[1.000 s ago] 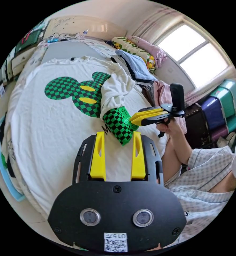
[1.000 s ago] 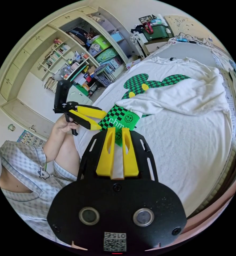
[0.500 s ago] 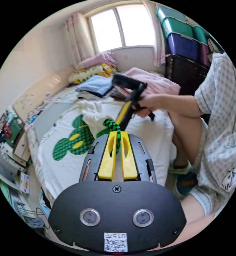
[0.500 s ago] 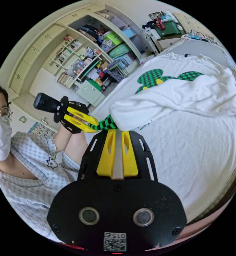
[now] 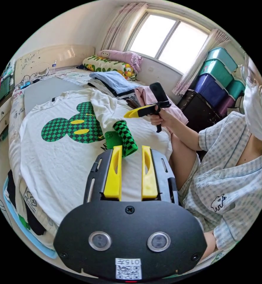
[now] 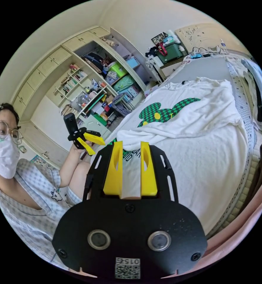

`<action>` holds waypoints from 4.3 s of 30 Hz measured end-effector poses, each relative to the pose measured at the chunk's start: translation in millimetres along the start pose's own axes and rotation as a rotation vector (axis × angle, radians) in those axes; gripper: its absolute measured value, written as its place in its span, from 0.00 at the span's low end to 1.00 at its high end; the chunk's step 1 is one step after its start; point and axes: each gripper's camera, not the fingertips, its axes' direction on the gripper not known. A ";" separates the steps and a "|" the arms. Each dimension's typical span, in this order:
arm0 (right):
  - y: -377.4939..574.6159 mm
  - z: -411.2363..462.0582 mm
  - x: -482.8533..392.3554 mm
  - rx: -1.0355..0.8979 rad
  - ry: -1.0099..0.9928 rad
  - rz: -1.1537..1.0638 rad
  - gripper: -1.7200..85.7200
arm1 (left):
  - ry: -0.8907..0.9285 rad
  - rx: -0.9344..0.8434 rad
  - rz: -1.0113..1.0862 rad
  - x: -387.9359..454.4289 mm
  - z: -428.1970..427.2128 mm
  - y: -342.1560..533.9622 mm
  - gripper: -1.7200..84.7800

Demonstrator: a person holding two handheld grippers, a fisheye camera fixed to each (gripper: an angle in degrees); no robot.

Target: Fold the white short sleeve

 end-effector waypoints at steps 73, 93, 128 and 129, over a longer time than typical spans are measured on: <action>102.9 -172.7 228.9 0.236 0.250 0.504 0.10 | -0.222 -0.155 -0.389 -178.2 74.0 -253.9 0.16; 75.1 -198.3 240.2 0.302 0.551 0.491 0.01 | -0.241 -0.164 -0.397 -227.9 267.6 -373.4 0.03; -17.2 -157.1 5.1 0.173 0.362 0.055 0.09 | -0.226 0.031 -0.132 46.9 -0.7 15.4 0.13; -20.0 -145.3 -6.7 0.149 0.329 0.001 0.09 | -0.225 0.044 -0.139 45.6 -4.0 15.9 0.13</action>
